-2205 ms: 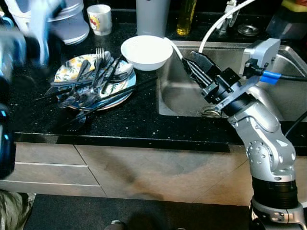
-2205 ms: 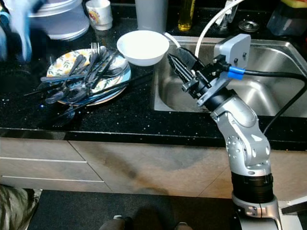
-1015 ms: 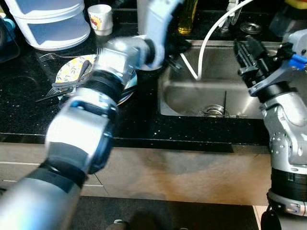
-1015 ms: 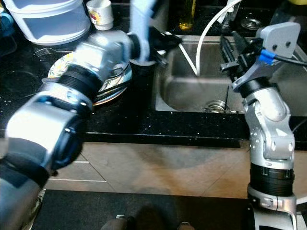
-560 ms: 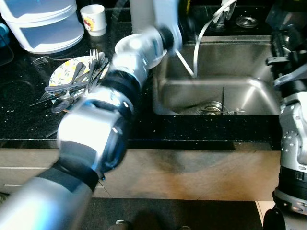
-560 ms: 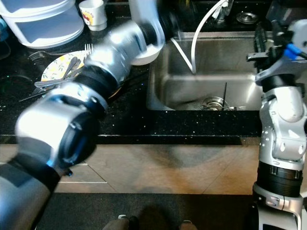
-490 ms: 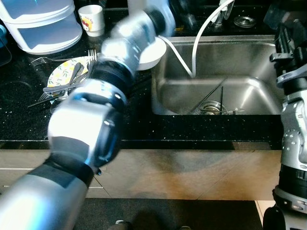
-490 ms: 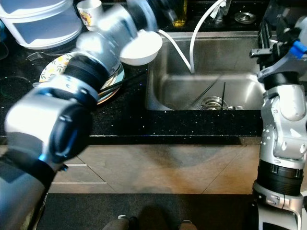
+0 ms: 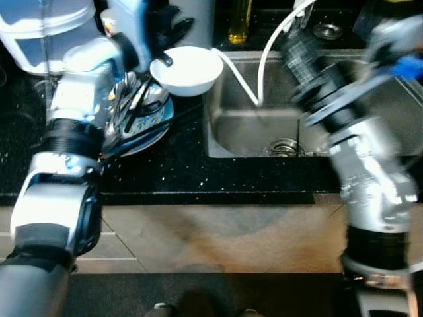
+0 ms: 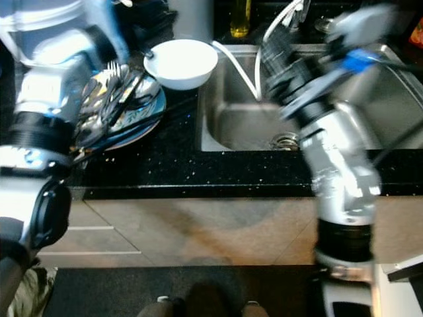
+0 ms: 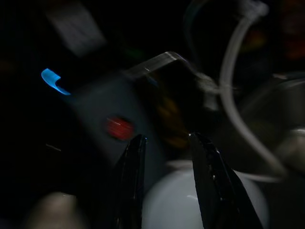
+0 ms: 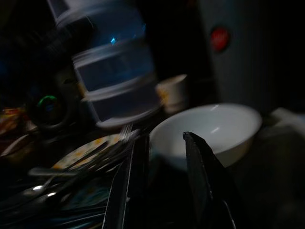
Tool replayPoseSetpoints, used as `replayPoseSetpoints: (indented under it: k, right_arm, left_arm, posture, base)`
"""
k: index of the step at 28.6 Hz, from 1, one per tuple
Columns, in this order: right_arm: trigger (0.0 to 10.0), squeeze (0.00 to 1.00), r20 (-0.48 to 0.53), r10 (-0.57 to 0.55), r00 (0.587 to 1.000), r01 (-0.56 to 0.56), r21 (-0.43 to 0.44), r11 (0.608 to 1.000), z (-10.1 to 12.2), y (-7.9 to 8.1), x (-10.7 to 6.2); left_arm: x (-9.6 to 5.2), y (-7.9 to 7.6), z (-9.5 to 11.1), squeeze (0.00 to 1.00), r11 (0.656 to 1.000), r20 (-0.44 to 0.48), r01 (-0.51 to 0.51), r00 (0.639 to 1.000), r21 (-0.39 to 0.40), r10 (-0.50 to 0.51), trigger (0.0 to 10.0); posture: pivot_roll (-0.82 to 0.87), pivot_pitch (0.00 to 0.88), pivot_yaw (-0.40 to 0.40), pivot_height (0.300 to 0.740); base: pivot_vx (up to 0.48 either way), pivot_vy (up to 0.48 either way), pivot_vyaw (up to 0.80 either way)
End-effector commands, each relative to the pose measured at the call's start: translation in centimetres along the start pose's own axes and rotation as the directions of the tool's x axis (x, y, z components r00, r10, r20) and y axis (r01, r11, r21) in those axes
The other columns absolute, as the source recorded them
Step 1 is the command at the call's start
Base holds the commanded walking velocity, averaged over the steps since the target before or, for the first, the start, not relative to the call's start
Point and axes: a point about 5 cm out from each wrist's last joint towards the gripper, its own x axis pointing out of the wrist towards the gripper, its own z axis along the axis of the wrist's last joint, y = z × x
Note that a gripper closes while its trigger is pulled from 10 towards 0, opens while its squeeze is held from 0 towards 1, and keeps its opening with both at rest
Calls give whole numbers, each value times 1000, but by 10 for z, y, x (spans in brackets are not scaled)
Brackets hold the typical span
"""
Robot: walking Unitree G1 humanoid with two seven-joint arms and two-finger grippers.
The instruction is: Kitchen organization
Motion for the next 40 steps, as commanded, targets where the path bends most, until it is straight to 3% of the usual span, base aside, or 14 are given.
replayPoseSetpoints:
  k: [1, 3, 5, 12, 14, 17, 19, 21, 24, 27, 30, 32, 38, 40]
  right_arm:
    - [10000, 0, -75, -2, 997, 1, -5, 1000, -15, 0, -1]
    - [10000, 0, -131, 14, 991, -30, -120, 992, -24, 2, -2]
    - [10000, 0, -131, 14, 991, -30, -120, 992, -24, 2, -2]
    - [10000, 0, -234, 46, 971, -117, -300, 947, -43, 15, 4]
    - [10000, 0, -256, 6, 967, -120, -430, 895, -52, 16, 7]
    - [10000, 0, -235, -17, 972, -99, -475, 875, -54, 15, 9]
    - [10000, 0, -225, -24, 974, -117, -592, 797, -54, 15, 11]
    - [10000, 0, -224, -23, 974, -125, -625, 771, -55, 14, 11]
    - [10000, 0, -134, -76, 988, -4, -515, 857, -43, 5, 10]
    - [10000, 0, -41, -142, 989, 107, -463, 880, -30, -4, 9]
    - [10000, 0, 155, -336, 929, 370, -399, 839, 3, -35, -2]
    - [10000, 0, 221, -401, 889, 457, -466, 757, 14, -47, -11]
    - [10000, 0, 91, -380, 921, 375, -478, 794, -4, -47, -13]
    - [10000, 0, 43, -362, 931, 351, -370, 860, -15, -43, -11]
  left_arm:
    - [-11, 7, 3, 0, 989, -6, -83, 996, 124, 84, 10000]
    - [-18, 12, 3, 0, 971, -34, -154, 986, 182, 163, 10000]
    - [-18, 12, 3, 0, 971, -34, -154, 986, 182, 163, 10000]
    - [-55, 25, -21, 0, 906, -212, -360, 889, 225, 406, 10000]
    - [-68, 21, -31, 0, 887, -248, -415, 855, 201, 456, 10000]
    - [-76, 14, -39, 0, 873, -274, -460, 829, 162, 487, 10000]
    - [-81, 2, -48, 0, 866, -308, -480, 810, 141, 499, 10000]
    - [-83, -2, -51, 0, 857, -319, -496, 796, 144, 514, 10000]
    - [-79, -9, -52, 0, 844, -321, -519, 782, 138, 534, 10000]
    - [-76, -12, -50, 0, 848, -319, -521, 791, 99, 523, 10000]
    - [-69, -21, -44, 0, 858, -270, -512, 822, 34, 501, 10000]
    - [-69, -32, -46, 0, 870, -279, -493, 834, 7, 475, 10000]
    - [-69, -44, -48, 0, 886, -278, -462, 845, 47, 456, 10000]
    - [-69, -46, -51, 0, 880, -294, -472, 835, 53, 465, 10000]
  posture:
    - [103, 164, 5, 740]
    - [102, 159, 7, 740]
    - [102, 159, 7, 740]
    - [119, 147, 13, 740]
    - [122, 142, 15, 740]
    - [127, 141, 14, 740]
    - [131, 139, 13, 740]
    - [128, 136, 13, 740]
    - [128, 135, 9, 740]
    - [128, 135, 9, 740]
    - [116, 130, 13, 740]
    - [111, 128, 17, 740]
    - [108, 126, 23, 740]
    - [112, 125, 19, 740]
  base:
    - [0, 0, 0]
    - [0, 0, 0]
    - [0, 0, 0]
    - [0, 0, 0]
    - [0, 0, 0]
    - [0, 0, 0]
    - [0, 0, 0]
    - [0, 0, 0]
    - [0, 0, 0]
    - [0, 0, 0]
    - [0, 0, 0]
    - [0, 0, 0]
    - [0, 0, 0]
    - [0, 0, 0]
